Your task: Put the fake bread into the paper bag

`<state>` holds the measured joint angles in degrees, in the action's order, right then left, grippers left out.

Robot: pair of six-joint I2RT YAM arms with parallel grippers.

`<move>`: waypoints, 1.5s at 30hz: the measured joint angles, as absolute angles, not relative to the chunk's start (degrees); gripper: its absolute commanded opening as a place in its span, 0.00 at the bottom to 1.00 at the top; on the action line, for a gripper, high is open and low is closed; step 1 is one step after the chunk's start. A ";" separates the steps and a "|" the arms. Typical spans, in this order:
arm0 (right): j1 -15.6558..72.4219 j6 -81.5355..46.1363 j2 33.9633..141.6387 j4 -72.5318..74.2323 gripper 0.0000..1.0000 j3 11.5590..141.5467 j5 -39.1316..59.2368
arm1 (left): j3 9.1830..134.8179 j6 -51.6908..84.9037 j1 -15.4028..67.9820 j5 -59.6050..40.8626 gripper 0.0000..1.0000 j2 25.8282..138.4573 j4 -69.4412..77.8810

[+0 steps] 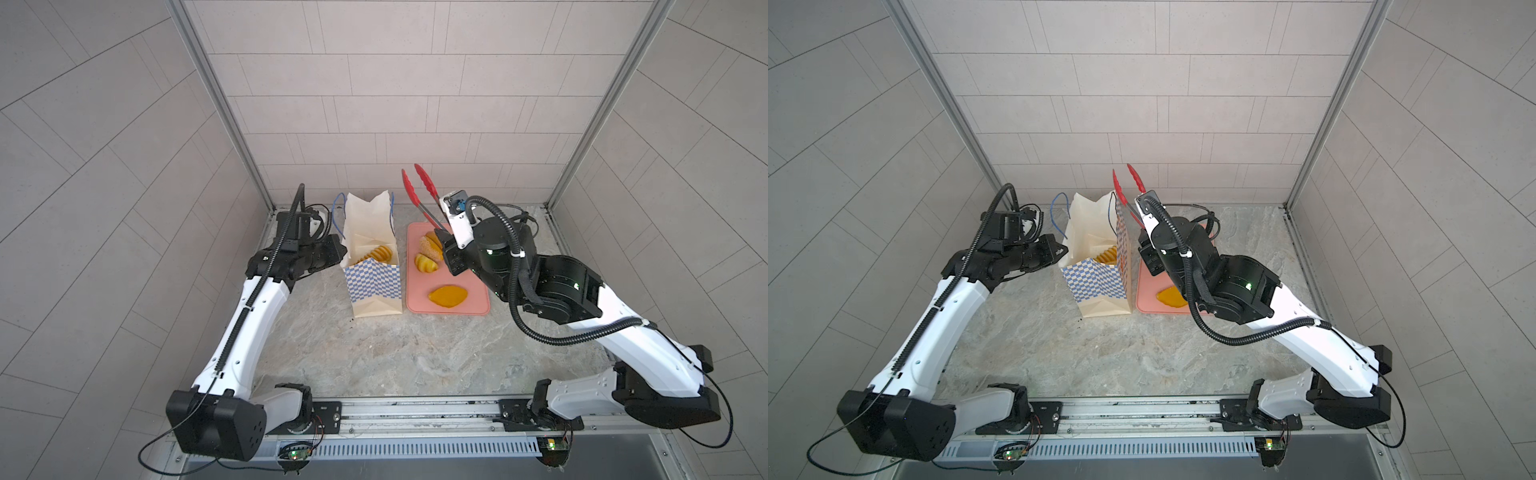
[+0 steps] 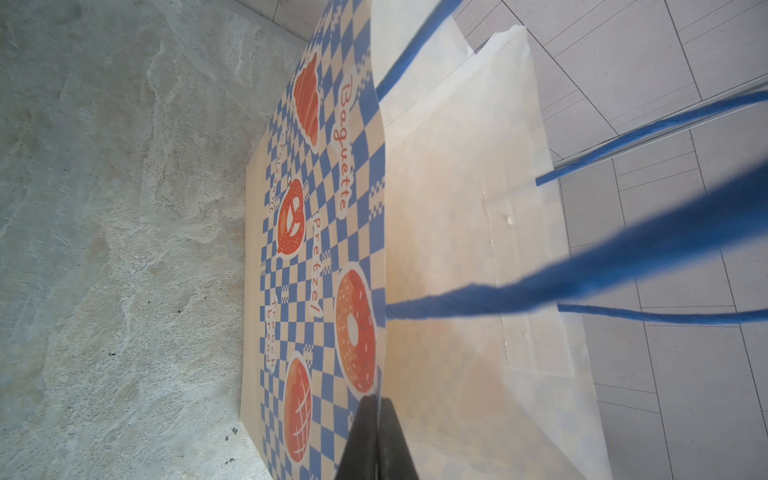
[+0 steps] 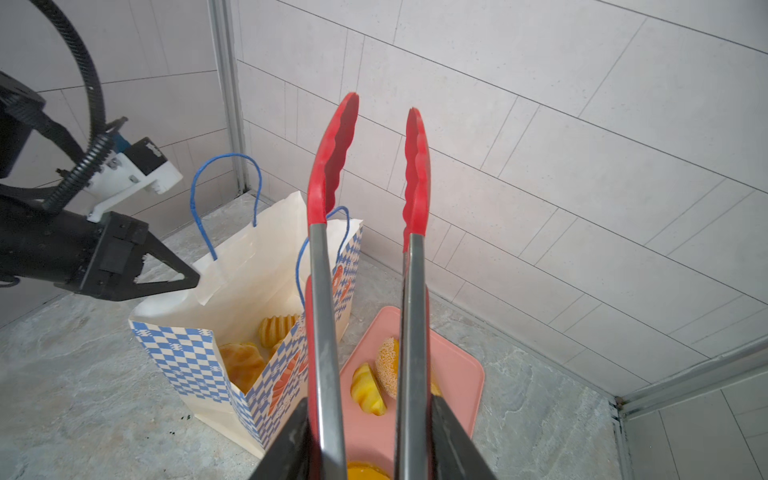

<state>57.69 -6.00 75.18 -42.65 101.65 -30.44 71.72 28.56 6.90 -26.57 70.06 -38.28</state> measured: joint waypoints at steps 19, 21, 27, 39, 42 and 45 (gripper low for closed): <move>36.91 -13.65 69.06 -44.05 0.42 86.74 -18.41 | 71.72 28.56 6.90 -26.59 0.00 70.06 -38.28; 35.97 -14.44 69.01 -44.21 0.42 85.19 -17.10 | 71.72 28.56 6.90 -26.59 0.00 70.06 -38.28; 34.37 -16.43 68.71 -44.40 0.42 81.65 -13.67 | 71.72 28.56 6.90 -26.61 0.00 70.08 -38.28; 31.68 -20.01 66.11 -44.84 0.41 73.76 -7.77 | 71.72 28.53 6.90 -26.61 0.00 70.08 -38.28; 29.78 -20.45 66.04 -44.58 0.41 72.12 -6.02 | 71.72 28.53 6.90 -26.65 0.00 70.08 -38.26; 26.70 -20.67 66.50 -44.62 0.41 69.82 -4.62 | 71.72 28.53 6.90 -26.68 0.00 70.08 -38.26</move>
<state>26.70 -20.67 66.50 -44.62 69.82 -4.62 71.72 28.53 6.90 -26.68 70.08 -38.26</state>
